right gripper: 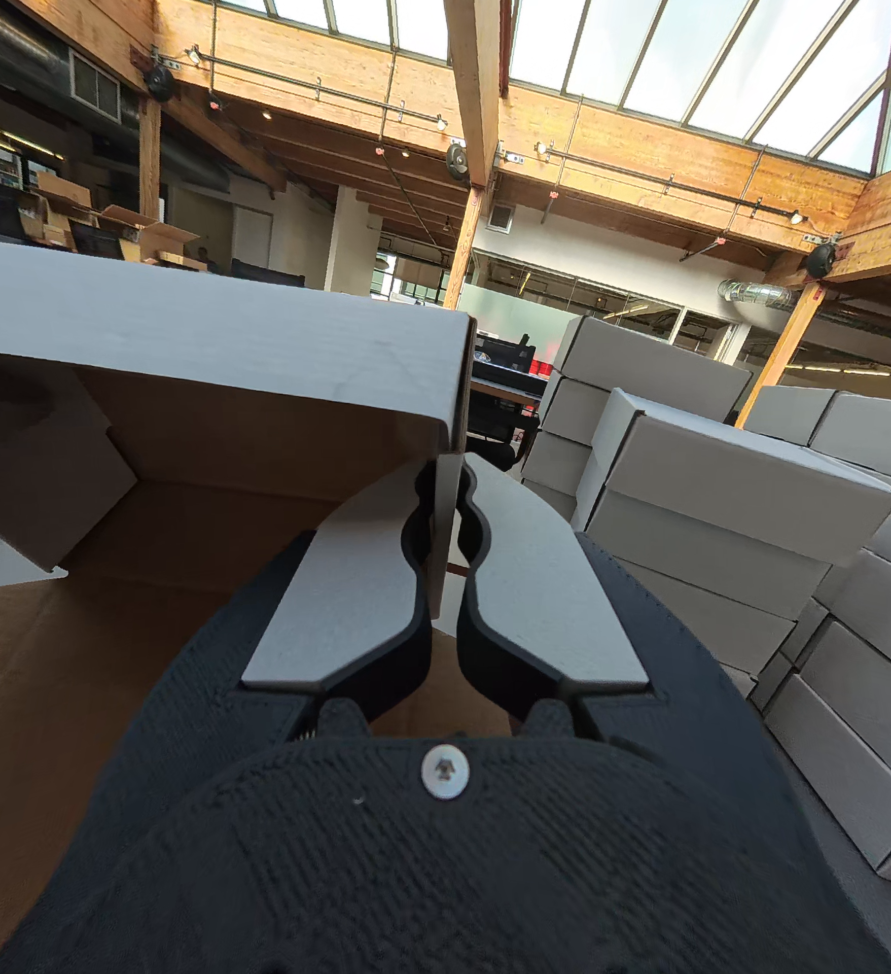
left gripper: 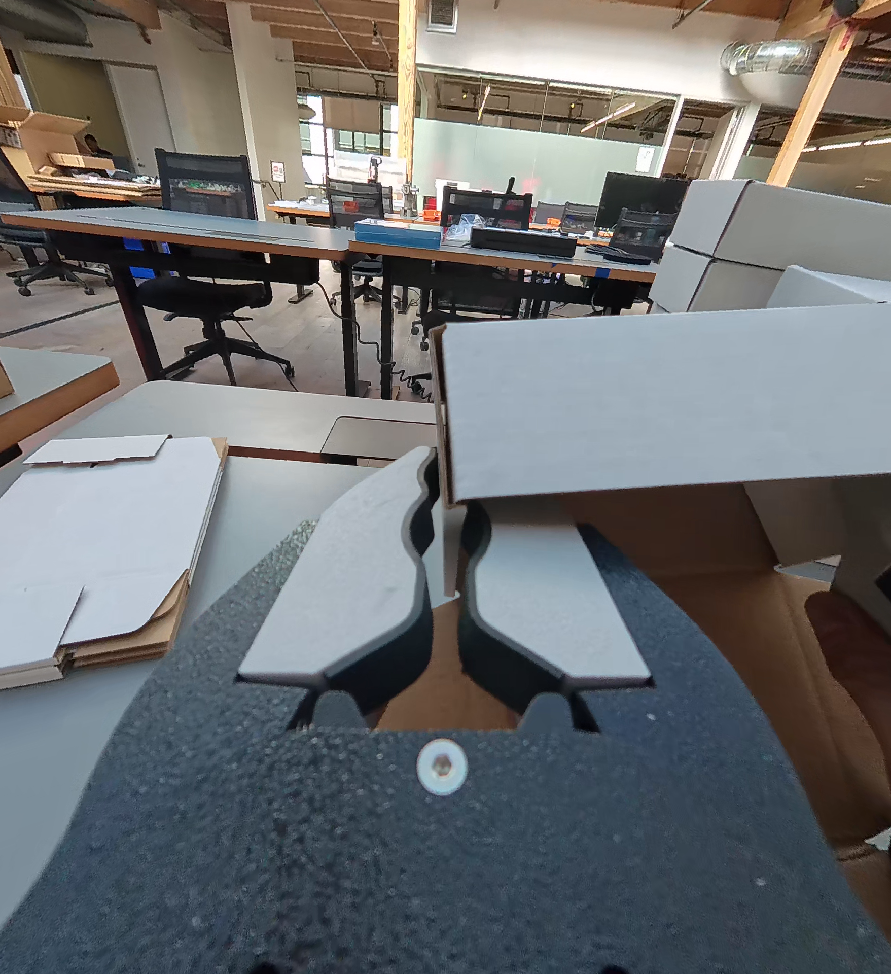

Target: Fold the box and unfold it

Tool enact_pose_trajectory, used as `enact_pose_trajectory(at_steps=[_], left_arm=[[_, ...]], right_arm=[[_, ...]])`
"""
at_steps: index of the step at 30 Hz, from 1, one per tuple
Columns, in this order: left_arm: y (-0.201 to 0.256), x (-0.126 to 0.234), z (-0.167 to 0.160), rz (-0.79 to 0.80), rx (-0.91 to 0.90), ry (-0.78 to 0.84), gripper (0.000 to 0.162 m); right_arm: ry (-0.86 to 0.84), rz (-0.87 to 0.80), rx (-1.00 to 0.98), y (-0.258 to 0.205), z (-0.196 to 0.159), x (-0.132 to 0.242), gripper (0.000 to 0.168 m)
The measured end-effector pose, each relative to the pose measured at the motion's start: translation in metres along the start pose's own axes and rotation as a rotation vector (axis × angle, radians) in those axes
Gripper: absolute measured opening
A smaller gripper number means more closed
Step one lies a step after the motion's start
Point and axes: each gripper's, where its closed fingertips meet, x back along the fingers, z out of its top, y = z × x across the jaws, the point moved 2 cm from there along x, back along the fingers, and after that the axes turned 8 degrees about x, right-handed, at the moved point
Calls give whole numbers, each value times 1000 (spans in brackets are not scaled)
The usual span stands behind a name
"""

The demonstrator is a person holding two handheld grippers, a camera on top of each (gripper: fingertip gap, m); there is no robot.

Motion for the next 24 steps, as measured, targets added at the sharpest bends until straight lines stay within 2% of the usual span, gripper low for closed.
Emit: enact_pose_trajectory(at_steps=[10, 13, 14, 16, 17, 18, 21, 24], left_arm=[[-8, -4, -11, 9, 30, -28, 5], [-14, -9, -5, 20, 34, -33, 5], [-18, -12, 0, 29, 30, -29, 5], [-26, -19, 14, 43, -23, -27, 6], [-29, -23, 22, 37, -51, -31, 6], [-31, -28, 30, 30, -89, -40, 6], [-25, -42, 48, -67, -203, -129, 6], [-4, -50, 53, -249, -370, -326, 6]], right_arm=[[-43, 53, 1, -8, -4, 0, 8], [-98, 128, -19, -16, -4, 0, 12], [-93, 170, -44, -20, -1, 1, 17], [-50, 208, -65, -19, 13, 10, 59], [-30, 221, -45, -16, 20, 15, 69], [-15, 240, -25, -12, 26, 21, 76], [9, 326, -28, 8, 42, 38, 80], [33, 417, -73, 31, 50, 54, 92]])
